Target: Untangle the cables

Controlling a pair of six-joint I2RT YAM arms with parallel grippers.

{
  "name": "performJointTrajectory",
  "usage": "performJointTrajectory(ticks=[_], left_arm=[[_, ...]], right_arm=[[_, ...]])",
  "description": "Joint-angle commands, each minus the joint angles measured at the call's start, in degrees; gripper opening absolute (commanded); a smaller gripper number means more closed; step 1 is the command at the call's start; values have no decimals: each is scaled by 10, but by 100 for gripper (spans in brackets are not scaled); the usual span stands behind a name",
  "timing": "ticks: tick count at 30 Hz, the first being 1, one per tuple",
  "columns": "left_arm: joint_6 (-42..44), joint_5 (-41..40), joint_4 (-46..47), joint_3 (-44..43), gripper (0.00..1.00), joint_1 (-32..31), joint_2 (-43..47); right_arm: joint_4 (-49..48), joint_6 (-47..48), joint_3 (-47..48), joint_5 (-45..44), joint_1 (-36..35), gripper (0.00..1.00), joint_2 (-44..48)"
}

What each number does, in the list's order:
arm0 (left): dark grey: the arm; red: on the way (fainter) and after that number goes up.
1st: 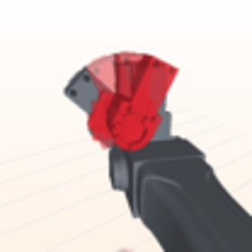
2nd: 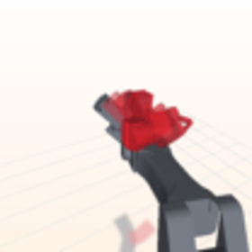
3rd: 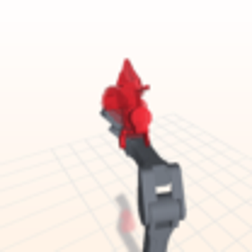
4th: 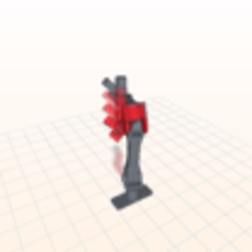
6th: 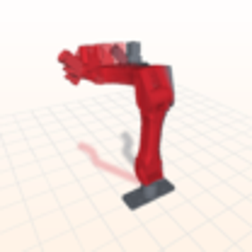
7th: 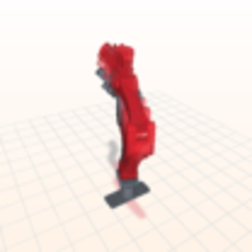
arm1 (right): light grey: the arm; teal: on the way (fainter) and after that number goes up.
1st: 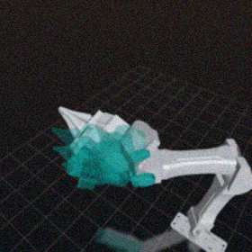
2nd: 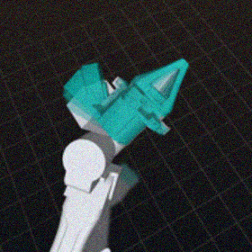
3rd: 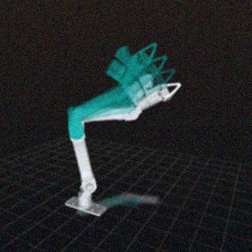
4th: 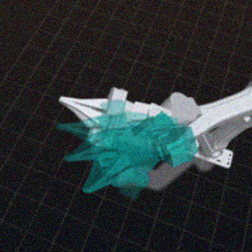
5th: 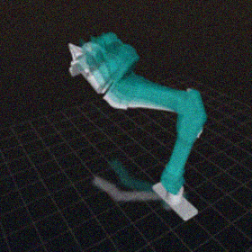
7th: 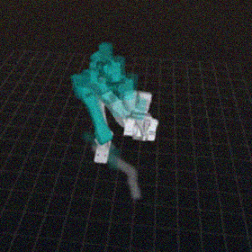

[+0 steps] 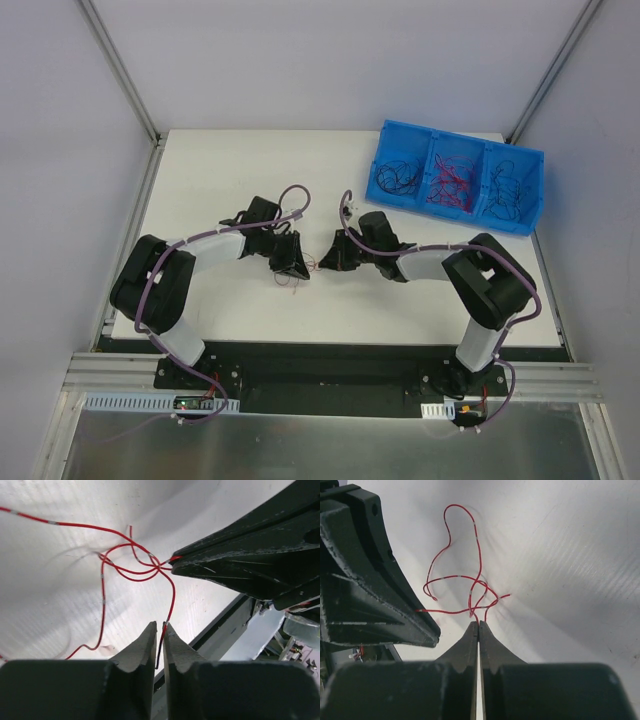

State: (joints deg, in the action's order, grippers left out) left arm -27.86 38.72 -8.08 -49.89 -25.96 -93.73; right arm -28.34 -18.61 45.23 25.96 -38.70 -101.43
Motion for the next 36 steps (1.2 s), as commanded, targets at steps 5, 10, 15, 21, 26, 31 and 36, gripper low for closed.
performJointTrajectory(ticks=[5,10,15,21,26,31,36], left_arm=[[14,-129,-72,3,0,-6,80],[5,-216,-112,23,0,-3,167],[-3,-322,-169,30,0,13,276],[-4,-411,-217,32,0,68,401],[10,-448,-224,28,0,98,469],[10,-360,-204,24,0,100,431],[20,-48,-123,-36,0,51,249]], right_arm=[[-72,-5,-81,-132,4,0,95],[-122,-38,-163,-285,12,0,162],[-162,-75,-232,-374,24,0,219],[-169,-92,-283,-448,27,0,285],[-71,-81,-301,-505,26,0,401],[87,-27,-292,-554,27,0,549],[173,35,-247,-476,26,0,607]])
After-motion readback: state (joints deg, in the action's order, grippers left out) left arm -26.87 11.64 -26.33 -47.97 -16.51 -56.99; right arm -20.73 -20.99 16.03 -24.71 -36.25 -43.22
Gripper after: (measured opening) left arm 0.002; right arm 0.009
